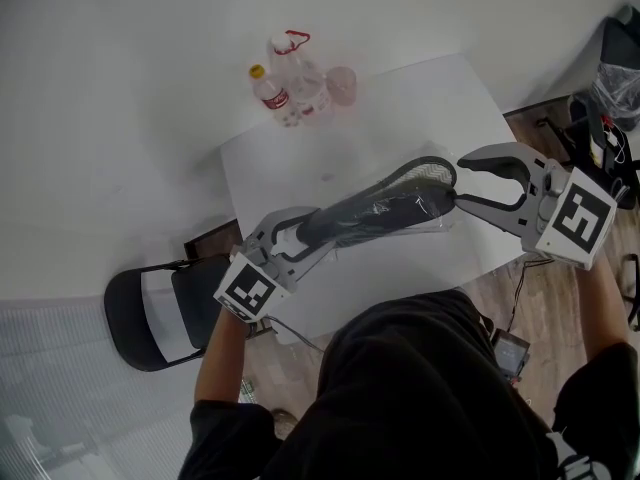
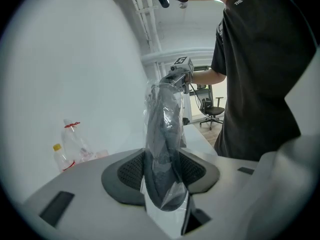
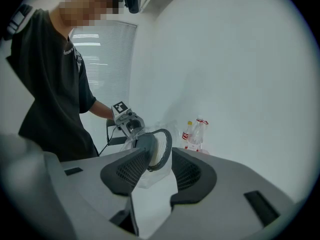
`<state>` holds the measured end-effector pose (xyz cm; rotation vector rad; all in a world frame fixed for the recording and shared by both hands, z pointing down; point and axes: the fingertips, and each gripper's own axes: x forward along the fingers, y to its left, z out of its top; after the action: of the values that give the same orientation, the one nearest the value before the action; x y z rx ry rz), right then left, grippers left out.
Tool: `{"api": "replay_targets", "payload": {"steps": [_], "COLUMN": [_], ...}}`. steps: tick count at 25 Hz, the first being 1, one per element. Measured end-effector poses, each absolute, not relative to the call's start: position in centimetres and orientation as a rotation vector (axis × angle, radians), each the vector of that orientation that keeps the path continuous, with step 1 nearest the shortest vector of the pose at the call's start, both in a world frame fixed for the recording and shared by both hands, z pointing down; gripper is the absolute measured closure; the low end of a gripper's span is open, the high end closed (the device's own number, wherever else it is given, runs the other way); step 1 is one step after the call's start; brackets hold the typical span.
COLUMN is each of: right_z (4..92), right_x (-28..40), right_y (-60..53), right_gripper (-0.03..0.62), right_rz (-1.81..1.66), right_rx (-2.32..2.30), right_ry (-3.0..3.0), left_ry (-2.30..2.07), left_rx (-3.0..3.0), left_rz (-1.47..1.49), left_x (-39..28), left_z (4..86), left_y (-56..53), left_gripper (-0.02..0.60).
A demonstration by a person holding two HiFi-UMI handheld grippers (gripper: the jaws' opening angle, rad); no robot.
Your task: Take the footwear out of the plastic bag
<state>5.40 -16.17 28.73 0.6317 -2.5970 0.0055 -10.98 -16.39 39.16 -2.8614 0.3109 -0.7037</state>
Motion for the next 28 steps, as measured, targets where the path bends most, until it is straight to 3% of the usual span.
{"api": "replay_targets", "payload": {"steps": [28], "right_z": [31.0], "right_x": [3.3], "right_y": [-16.0], "right_gripper": [0.411], "right_rz": [-0.263], "right_rx": [0.432], "right_ry": [-2.374], "left_ry": [0.296], "left_rx": [-2.717], "left_rz": [-0.755], "left_x": [-10.9], "left_z": [39.6], "left_y": [-16.4], "left_gripper": [0.397]}}
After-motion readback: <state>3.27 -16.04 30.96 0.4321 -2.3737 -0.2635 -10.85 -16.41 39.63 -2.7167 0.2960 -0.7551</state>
